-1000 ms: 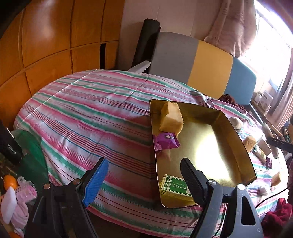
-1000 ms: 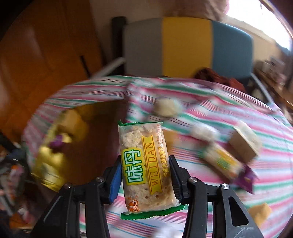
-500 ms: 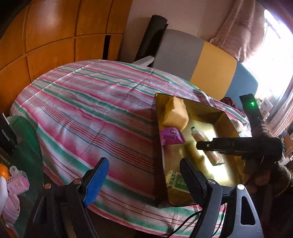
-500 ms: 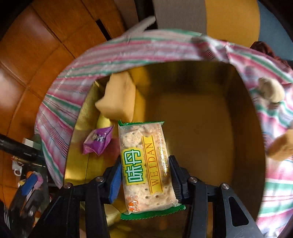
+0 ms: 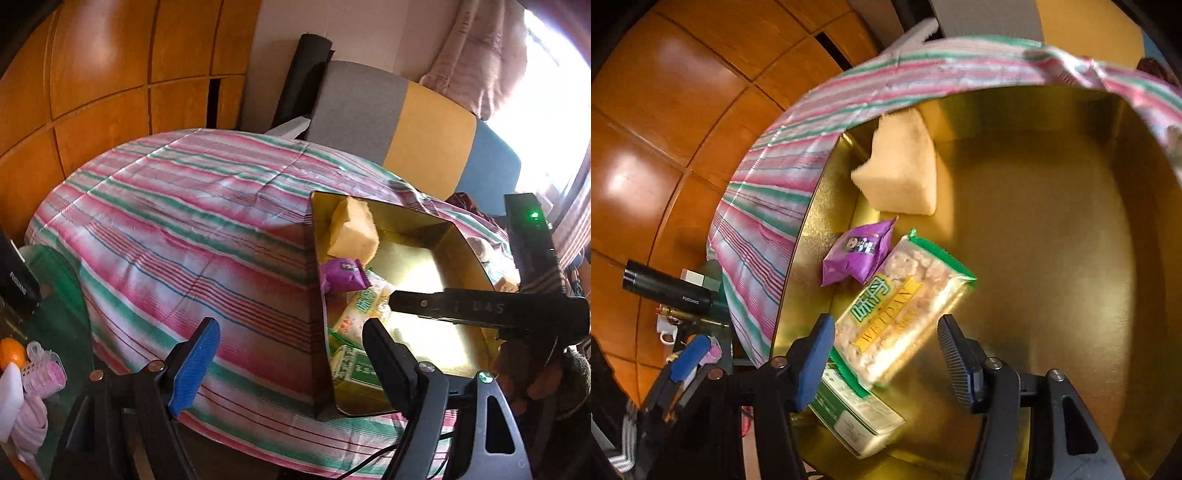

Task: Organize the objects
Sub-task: 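Carry the WEIDAN cracker pack to the tray and release it with the right gripper, then withdraw the right gripper from the tray toward the remaining items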

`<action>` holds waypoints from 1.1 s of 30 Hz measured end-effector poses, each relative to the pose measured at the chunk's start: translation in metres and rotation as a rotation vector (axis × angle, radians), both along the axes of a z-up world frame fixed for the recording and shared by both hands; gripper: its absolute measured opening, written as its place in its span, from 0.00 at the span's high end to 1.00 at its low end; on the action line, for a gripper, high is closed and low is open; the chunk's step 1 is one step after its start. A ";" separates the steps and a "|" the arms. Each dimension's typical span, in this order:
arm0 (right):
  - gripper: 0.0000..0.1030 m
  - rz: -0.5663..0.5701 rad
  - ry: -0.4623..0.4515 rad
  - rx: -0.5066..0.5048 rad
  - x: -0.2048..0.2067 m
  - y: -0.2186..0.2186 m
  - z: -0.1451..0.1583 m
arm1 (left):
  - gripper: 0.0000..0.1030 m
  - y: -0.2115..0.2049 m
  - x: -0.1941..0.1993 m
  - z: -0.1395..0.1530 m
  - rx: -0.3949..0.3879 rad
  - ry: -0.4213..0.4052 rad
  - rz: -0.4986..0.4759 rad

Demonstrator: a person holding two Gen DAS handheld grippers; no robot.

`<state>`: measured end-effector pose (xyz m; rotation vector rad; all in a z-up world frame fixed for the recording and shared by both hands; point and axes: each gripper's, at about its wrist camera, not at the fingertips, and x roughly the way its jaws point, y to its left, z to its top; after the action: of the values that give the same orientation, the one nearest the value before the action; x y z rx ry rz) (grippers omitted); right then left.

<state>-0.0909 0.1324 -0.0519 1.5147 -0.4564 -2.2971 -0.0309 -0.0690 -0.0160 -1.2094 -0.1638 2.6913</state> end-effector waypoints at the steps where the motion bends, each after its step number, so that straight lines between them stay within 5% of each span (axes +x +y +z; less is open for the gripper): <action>1: 0.41 -0.007 0.013 -0.002 0.004 0.004 0.003 | 0.22 0.002 0.001 0.002 -0.002 0.006 -0.006; 16: 0.28 -0.101 0.210 0.113 0.094 0.104 0.045 | 0.21 0.039 0.016 0.014 -0.043 0.044 -0.094; 33: 0.22 -0.540 0.196 0.342 0.187 0.321 0.057 | 0.21 0.115 0.017 0.022 -0.073 0.018 -0.278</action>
<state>0.0960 0.4532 0.0047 1.4131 -0.4815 -3.0424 -0.0137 0.0457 0.0063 -1.1335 0.0994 2.4841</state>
